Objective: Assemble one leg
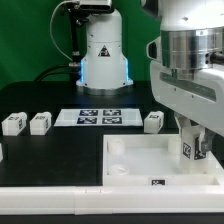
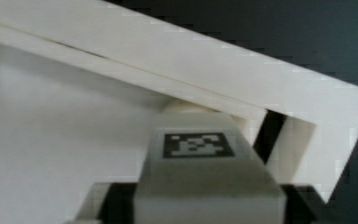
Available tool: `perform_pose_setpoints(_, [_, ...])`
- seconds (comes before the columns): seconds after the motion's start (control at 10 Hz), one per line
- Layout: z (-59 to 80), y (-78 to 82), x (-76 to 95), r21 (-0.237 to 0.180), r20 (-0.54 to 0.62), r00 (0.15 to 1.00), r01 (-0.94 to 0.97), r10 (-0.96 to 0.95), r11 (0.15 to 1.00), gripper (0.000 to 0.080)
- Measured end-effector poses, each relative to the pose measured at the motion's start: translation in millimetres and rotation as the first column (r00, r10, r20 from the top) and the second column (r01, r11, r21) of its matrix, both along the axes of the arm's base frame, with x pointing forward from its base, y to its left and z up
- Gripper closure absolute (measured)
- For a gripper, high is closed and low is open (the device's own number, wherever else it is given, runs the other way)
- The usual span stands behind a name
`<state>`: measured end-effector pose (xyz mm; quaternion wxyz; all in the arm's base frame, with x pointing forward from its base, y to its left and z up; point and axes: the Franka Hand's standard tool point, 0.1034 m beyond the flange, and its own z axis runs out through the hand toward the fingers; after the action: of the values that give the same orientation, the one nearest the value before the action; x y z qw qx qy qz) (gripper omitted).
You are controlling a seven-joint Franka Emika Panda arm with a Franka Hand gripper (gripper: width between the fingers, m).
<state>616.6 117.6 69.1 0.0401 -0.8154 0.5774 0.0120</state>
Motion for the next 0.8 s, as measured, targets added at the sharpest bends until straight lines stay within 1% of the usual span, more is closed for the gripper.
perform_pose_setpoints(0.1, [0.0,0.1,0.0,-0.001,0.002,1.000,-0.027,0.027,1.000,0.0248])
perform_pose_setpoints(0.2, [-0.1,0.4,-0.1,-0.001,0.003,0.999,-0.046,0.046,0.999,0.0248])
perform_pose_setpoints(0.3, [-0.4,0.3,-0.3,-0.005,0.010,0.990,-0.139,0.139,0.990,0.0170])
perform_pose_setpoints(0.5, [-0.1,-0.1,0.4,-0.021,0.032,0.910,-0.413,0.414,0.910,0.0155])
perform_pose_setpoints(0.6, [-0.1,0.9,0.2,-0.030,0.039,0.847,-0.529,0.530,0.848,0.0155])
perform_pose_setpoints(0.7, [0.6,1.4,0.8,-0.047,0.041,0.757,-0.651,0.652,0.758,0.0151])
perform_pose_setpoints(0.8, [1.8,0.0,2.5,-0.060,0.047,0.645,-0.760,0.763,0.647,0.0151])
